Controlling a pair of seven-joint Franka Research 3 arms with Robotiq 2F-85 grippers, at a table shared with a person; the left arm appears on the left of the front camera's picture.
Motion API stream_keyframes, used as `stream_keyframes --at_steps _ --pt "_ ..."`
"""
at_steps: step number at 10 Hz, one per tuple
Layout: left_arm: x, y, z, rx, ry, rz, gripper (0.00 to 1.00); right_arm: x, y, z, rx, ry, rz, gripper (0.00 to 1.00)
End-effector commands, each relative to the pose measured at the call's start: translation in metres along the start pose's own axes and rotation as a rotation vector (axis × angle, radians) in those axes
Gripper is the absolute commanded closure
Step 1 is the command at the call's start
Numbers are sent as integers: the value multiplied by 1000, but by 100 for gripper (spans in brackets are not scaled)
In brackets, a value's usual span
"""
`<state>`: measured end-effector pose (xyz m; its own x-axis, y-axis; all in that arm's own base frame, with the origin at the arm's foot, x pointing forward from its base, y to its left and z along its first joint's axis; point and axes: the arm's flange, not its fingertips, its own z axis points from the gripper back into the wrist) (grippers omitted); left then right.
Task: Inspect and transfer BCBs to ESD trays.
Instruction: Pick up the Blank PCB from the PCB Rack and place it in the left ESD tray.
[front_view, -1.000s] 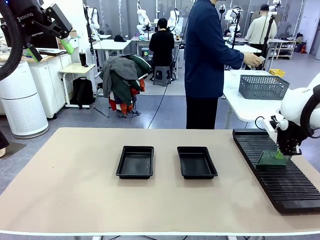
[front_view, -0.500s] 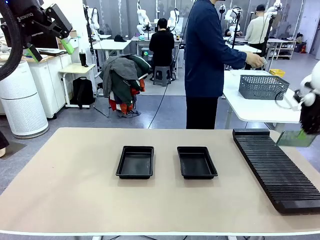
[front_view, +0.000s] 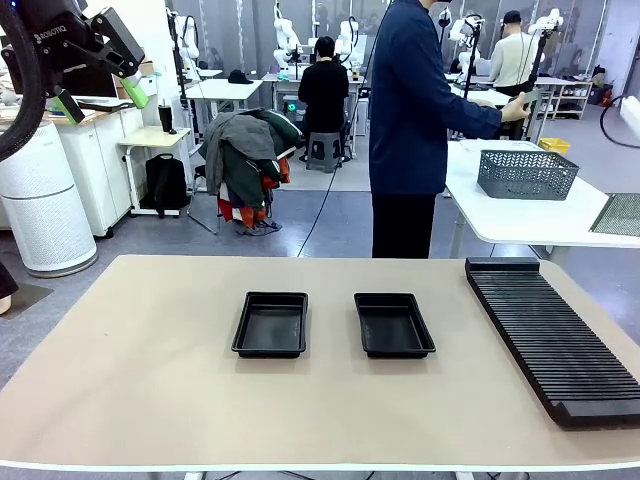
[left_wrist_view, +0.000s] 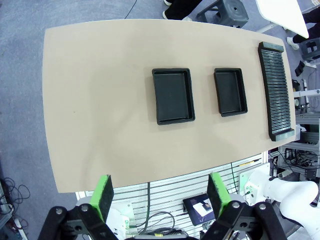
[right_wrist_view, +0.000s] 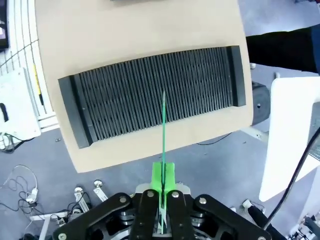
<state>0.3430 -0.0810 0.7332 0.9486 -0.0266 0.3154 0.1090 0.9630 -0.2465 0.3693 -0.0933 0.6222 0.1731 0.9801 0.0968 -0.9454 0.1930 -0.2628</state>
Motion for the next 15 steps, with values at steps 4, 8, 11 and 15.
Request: stream_keyframes --at_steps 4,8,11,15 --pt "0 0 0 0 0 1 0 0 -10 31 27 -40 -7 100" --pt "0 0 0 0 0 1 0 1 -5 31 7 -13 3 100" --pt "0 0 0 0 0 1 0 1 -5 31 7 -13 3 100" --pt "0 0 0 0 0 1 0 1 -5 31 7 -13 3 100"
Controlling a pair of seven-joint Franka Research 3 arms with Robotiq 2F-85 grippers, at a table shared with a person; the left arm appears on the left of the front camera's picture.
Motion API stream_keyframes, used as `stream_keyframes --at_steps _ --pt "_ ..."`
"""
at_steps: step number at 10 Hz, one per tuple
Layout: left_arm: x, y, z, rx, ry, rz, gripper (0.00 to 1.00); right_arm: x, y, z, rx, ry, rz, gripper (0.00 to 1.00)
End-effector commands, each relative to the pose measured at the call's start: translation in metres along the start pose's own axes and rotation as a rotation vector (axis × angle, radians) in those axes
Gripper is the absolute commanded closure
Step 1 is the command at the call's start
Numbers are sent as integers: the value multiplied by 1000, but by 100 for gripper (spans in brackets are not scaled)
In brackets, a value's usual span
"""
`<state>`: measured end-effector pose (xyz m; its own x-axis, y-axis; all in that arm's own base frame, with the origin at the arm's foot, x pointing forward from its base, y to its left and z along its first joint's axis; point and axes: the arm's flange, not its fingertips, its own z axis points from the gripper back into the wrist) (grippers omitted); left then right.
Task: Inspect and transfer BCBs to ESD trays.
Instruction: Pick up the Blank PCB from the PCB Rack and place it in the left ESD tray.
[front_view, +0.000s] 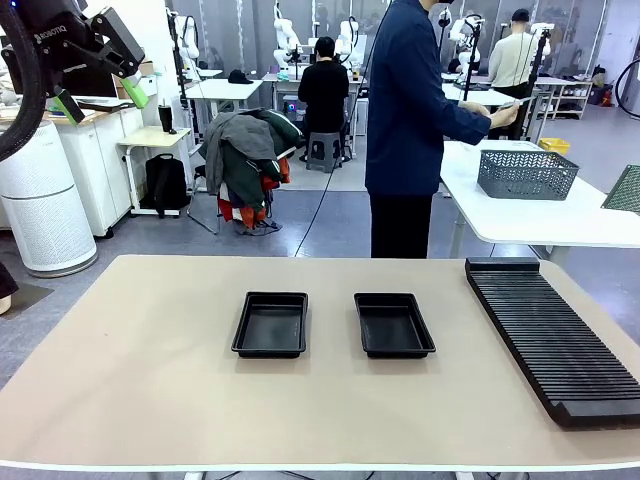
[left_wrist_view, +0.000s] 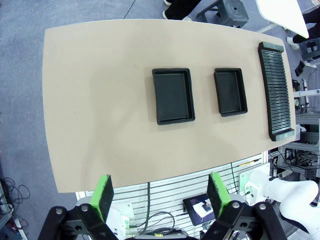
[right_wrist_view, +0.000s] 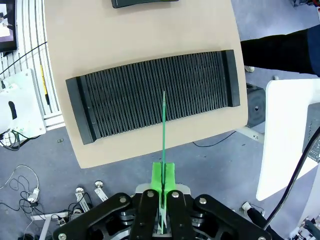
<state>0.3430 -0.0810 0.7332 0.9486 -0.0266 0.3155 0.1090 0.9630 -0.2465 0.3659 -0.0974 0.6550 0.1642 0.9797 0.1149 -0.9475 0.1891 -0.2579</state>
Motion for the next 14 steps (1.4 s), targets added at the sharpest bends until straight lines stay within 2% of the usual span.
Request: stream_keyframes --at_steps 1,2,3,7,11,12,14 --pt "0 0 0 0 0 1 0 2 1 -1 2 7 -1 100" --pt "0 0 0 0 0 1 0 0 0 0 0 0 0 98" --pt "0 0 0 0 0 1 0 9 -9 -3 32 -33 -77 98" --pt "0 0 0 0 0 1 0 74 -20 -18 199 -142 -360 98" --pt "0 0 0 0 0 1 0 150 -14 -45 396 -239 -645 98" --pt "0 0 0 0 0 1 0 167 -12 -48 426 -269 -701 98" --pt "0 0 0 0 0 1 0 195 -5 -43 400 -250 -715 98"
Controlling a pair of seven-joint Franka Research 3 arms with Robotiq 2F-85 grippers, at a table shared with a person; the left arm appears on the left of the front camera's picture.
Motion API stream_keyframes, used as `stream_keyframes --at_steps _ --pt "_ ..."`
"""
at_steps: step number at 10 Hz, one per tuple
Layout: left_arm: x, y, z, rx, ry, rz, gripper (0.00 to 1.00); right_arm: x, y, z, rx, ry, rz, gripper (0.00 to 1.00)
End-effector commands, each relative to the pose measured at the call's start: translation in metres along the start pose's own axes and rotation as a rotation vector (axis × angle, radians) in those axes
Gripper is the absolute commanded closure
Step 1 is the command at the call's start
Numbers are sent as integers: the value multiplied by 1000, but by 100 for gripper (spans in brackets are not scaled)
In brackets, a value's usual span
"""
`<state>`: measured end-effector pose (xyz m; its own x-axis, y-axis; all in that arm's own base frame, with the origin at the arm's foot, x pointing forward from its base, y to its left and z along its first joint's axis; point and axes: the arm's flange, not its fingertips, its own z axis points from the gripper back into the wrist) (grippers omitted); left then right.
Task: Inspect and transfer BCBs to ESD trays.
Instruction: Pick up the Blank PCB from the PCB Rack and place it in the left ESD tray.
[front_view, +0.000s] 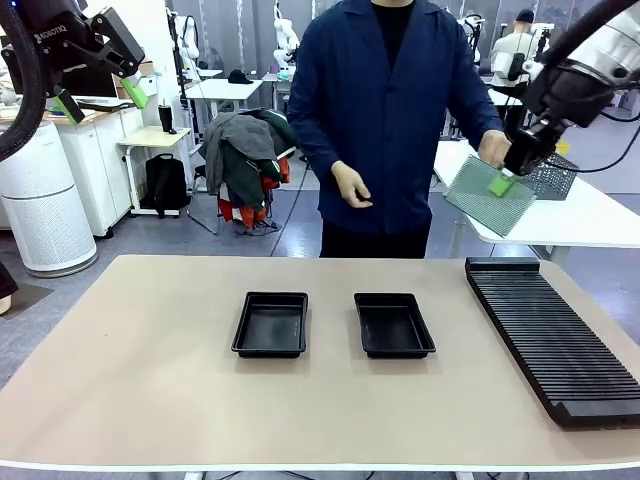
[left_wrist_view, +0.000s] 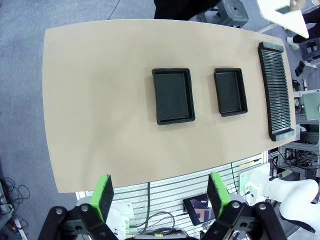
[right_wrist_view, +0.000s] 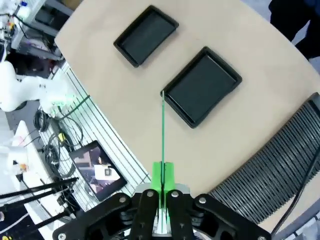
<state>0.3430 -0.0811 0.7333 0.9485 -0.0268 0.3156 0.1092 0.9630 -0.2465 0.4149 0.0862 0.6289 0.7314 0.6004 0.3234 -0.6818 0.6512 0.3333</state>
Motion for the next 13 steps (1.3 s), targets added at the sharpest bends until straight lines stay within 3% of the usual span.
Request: stream_keyframes --at_steps 1,2,3,5,8,13 --pt "0 0 0 0 0 2 0 4 16 3 -32 7 0 98" --pt "0 0 0 0 0 2 0 -5 35 2 17 38 -21 98" --pt "0 0 0 0 0 2 0 -28 73 8 -24 120 -28 98" --pt "0 0 0 0 0 2 0 -91 121 18 -63 244 -119 98" --pt "0 0 0 0 0 2 0 -146 147 16 -52 219 -214 98" --pt "0 0 0 0 0 2 0 -165 148 12 -39 169 -226 98"
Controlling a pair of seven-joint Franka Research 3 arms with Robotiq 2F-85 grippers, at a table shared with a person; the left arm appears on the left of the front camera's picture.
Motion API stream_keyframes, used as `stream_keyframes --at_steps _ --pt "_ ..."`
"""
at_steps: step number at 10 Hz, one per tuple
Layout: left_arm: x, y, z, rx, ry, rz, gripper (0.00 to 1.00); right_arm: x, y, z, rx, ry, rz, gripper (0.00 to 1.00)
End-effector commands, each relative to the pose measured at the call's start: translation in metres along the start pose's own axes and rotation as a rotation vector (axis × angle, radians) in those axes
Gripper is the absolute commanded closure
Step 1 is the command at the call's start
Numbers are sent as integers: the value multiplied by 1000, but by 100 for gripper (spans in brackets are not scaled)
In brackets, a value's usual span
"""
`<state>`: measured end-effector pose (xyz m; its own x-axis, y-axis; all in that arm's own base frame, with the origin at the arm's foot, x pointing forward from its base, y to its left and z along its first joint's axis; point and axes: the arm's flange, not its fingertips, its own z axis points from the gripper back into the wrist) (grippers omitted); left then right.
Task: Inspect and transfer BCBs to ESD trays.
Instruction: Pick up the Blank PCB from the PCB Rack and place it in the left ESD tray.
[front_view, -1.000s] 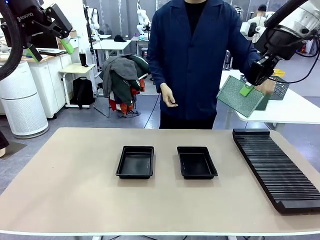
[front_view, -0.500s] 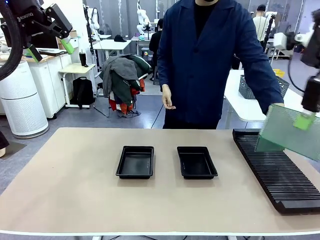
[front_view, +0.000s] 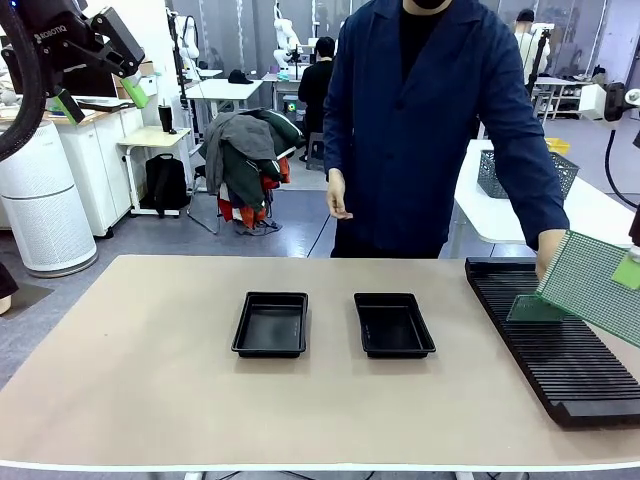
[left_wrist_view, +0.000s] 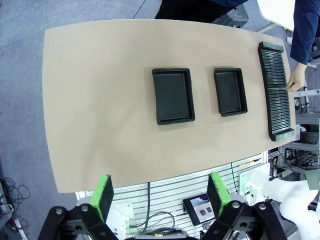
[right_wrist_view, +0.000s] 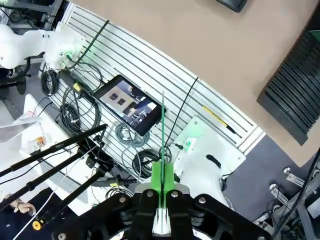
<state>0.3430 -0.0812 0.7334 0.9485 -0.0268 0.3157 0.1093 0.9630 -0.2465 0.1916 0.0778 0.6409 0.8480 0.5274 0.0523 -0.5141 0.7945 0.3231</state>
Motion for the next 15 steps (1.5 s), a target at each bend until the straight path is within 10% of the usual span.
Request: stream_keyframes --at_steps 1,9,15 --pt "0 0 0 0 0 2 0 0 2 0 -5 9 4 98" --pt "0 0 0 0 0 2 0 0 1 0 -1 2 2 98" --pt "0 0 0 0 0 2 0 130 32 -5 197 -22 -248 98"
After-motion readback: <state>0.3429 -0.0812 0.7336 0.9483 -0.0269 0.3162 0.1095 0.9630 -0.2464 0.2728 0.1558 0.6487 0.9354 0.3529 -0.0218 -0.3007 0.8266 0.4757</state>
